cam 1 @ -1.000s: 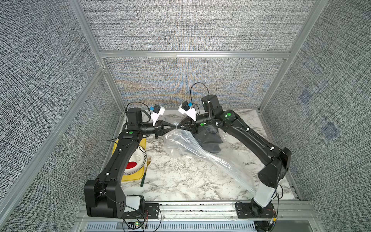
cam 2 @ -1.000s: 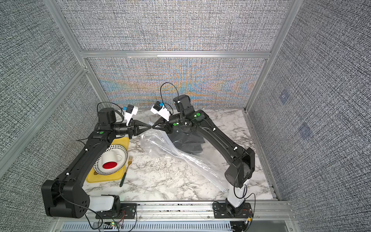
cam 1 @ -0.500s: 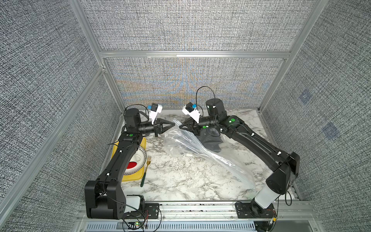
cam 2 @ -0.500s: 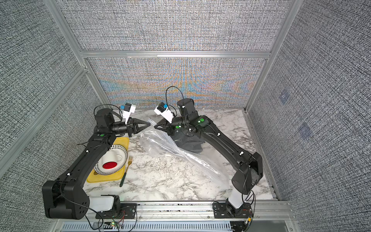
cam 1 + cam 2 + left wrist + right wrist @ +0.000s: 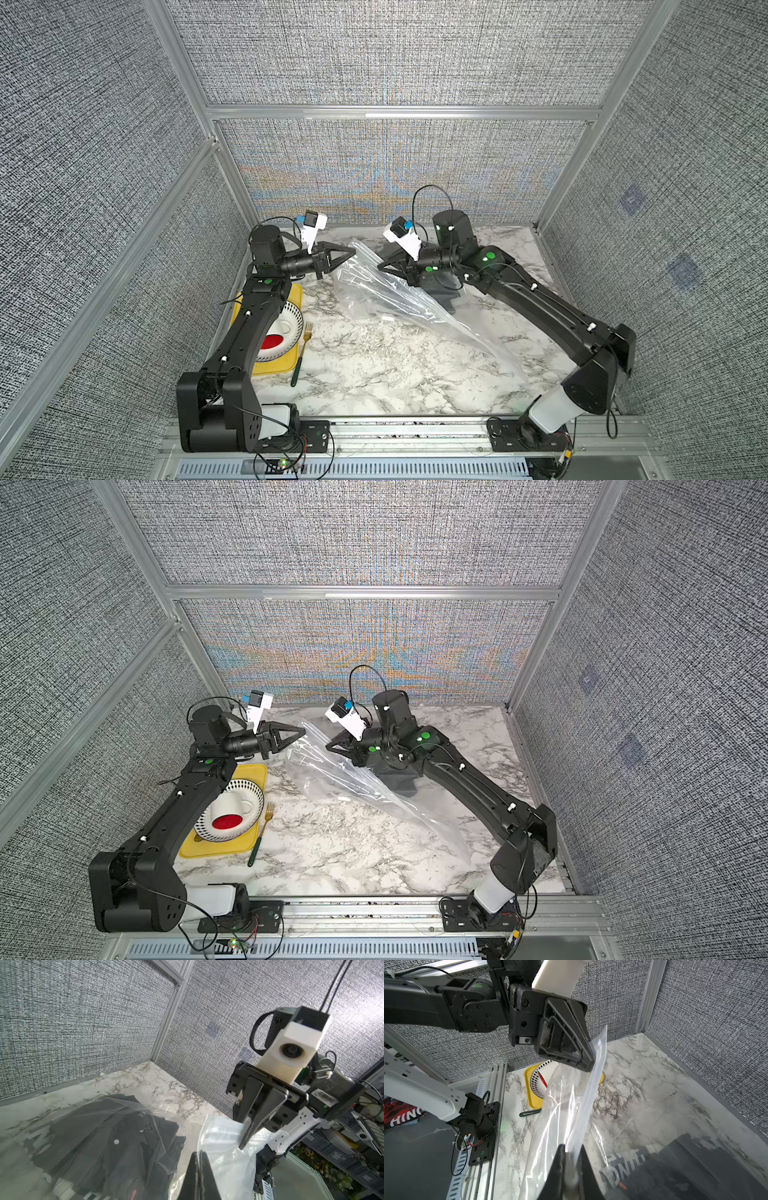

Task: Place the folded shirt into the vacuum bag
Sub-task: Close the vacuum bag at the center of the board.

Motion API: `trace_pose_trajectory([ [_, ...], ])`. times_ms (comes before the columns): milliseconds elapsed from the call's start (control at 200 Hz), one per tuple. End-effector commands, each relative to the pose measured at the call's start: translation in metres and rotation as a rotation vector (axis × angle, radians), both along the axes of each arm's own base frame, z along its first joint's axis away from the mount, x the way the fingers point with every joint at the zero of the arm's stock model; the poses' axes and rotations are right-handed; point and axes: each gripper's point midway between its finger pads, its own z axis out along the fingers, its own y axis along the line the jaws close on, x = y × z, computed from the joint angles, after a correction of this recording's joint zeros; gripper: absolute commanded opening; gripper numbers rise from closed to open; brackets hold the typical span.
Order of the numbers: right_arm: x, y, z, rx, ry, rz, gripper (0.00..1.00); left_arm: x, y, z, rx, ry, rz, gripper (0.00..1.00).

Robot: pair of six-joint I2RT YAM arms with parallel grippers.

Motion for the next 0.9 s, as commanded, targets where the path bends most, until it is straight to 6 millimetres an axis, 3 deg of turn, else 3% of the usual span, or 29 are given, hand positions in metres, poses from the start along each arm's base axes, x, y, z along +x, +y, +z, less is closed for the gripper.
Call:
trace_pose_trajectory([
  [0,-0.024,-0.017,-0.024,-0.088,0.139,0.021,0.00,0.049,0.033,0.011,-0.014,-0.051,0.302,0.00],
  [896,-0.036,-0.041,-0.046,-0.161,0.212,-0.077,0.00,0.090,0.098,0.010,-0.121,0.051,0.580,0.00],
])
